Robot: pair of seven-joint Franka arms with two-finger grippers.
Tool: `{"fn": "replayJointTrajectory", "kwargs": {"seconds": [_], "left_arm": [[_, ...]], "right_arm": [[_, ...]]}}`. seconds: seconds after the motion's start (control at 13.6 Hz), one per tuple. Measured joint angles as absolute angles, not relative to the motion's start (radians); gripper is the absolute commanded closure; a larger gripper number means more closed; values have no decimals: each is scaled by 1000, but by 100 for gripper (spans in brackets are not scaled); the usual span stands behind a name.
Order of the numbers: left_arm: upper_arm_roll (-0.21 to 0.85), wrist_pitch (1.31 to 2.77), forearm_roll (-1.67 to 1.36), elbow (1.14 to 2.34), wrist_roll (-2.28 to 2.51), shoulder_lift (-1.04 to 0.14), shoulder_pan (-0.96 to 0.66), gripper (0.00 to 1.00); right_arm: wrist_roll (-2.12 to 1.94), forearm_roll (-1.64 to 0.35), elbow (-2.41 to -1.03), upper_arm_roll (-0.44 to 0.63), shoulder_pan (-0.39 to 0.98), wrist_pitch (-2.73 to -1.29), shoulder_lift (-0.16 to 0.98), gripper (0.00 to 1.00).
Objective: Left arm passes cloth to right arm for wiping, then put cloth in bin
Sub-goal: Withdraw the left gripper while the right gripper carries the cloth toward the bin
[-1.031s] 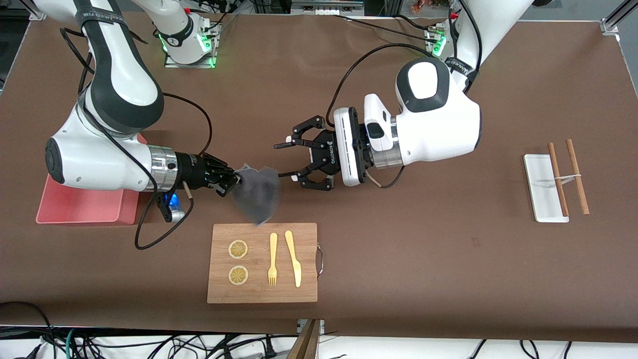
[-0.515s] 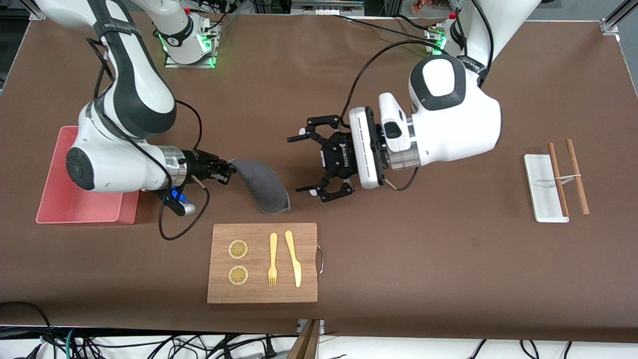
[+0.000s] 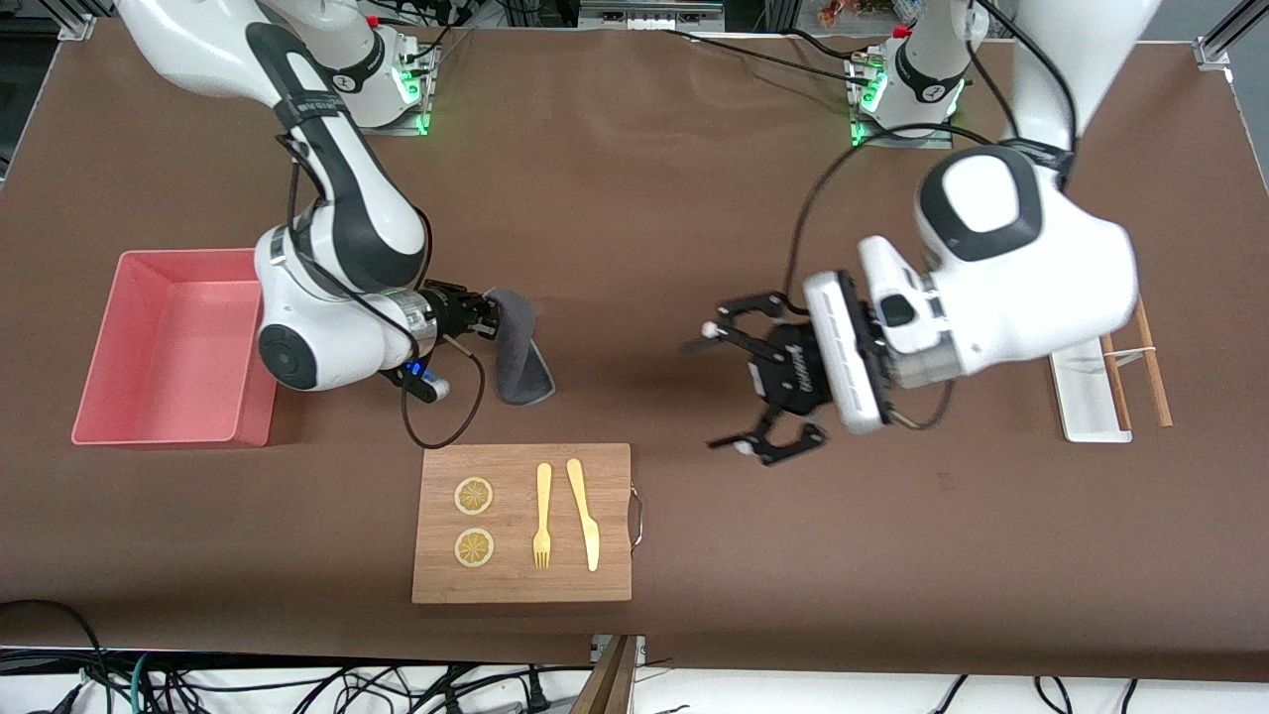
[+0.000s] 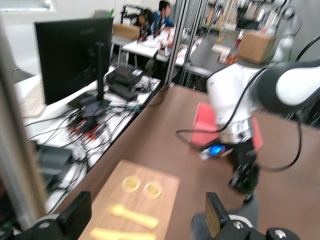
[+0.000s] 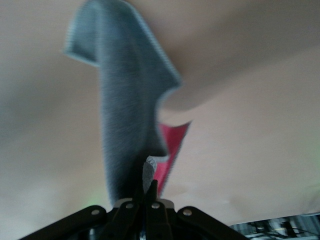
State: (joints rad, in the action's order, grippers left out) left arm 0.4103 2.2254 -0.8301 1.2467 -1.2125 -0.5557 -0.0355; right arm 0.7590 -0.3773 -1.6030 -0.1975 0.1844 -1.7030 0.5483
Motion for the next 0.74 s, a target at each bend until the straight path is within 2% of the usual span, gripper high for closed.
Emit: {"fn": "replayJointTrajectory", "kwargs": {"seconds": [0.29, 0.52, 0.74], "left_arm": [[407, 2026, -568, 1246, -1213, -519, 138, 0], [407, 1952, -405, 1246, -1221, -503, 226, 0], [406, 1912, -209, 1246, -1209, -481, 237, 0]], "right_arm": [[652, -256, -1672, -191, 161, -1703, 549, 100], [561, -162, -1710, -179, 110, -1706, 549, 100], [376, -138, -1715, -83, 74, -1705, 549, 100]]}}
